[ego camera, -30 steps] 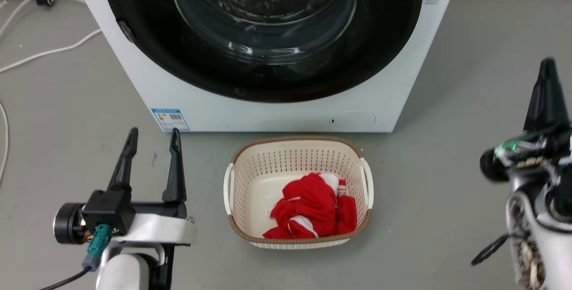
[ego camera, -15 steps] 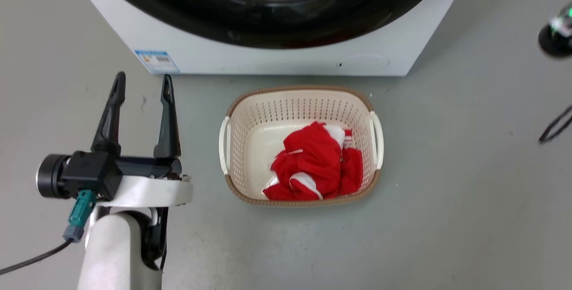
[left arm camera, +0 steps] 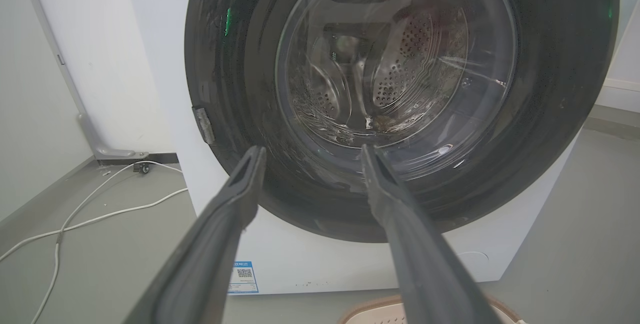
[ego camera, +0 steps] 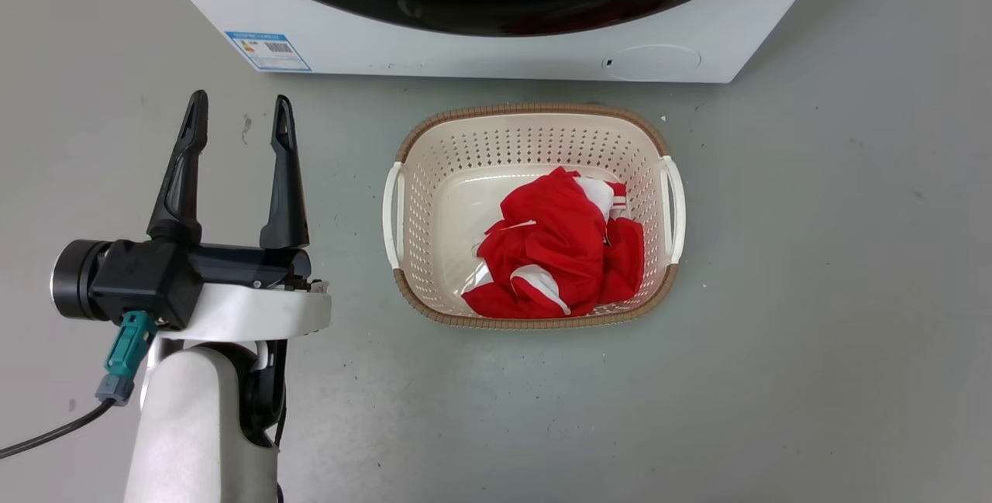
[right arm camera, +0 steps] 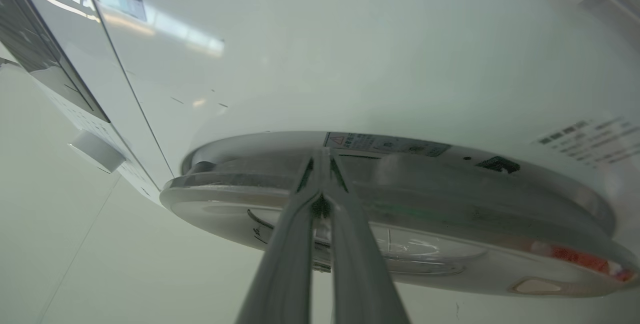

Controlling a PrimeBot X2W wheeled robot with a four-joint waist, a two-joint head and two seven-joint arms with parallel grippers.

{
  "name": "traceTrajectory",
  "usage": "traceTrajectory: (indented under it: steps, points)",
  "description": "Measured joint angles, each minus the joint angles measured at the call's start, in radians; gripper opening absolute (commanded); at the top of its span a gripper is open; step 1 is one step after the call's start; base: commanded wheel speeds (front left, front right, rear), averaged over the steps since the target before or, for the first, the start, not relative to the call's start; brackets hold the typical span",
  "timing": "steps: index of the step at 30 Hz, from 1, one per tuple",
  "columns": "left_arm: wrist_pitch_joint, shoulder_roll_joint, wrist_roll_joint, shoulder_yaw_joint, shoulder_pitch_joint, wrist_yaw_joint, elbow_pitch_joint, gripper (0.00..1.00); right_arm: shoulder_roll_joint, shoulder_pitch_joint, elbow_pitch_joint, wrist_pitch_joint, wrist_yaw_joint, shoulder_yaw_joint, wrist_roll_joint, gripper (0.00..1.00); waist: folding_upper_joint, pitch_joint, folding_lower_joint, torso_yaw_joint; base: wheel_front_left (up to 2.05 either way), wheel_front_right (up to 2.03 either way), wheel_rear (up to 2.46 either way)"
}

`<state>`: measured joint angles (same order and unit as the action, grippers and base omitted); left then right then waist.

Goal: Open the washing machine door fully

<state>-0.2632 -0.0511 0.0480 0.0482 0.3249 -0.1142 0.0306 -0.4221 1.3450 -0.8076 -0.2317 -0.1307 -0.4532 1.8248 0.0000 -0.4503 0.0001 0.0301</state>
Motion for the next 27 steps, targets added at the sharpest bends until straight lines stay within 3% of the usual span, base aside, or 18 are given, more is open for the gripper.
traceTrajectory:
  steps: [14, 27]
  points:
    - [0.0, 0.0, -0.001, 0.003, 0.021, -0.005, 0.009, 1.0, 0.025, 0.166, -0.133, -0.047, 0.0, -0.14, -0.056, 0.0, 0.0, -0.052, 0.0, 0.011, 0.0, 0.0, 0.0]
    - [0.0, 0.001, 0.002, -0.012, 0.023, -0.004, -0.001, 1.0, 0.045, 0.183, -0.141, -0.15, 0.0, -0.206, -0.021, 0.0, 0.0, -0.047, -0.0001, 0.004, 0.0, 0.0, 0.0]
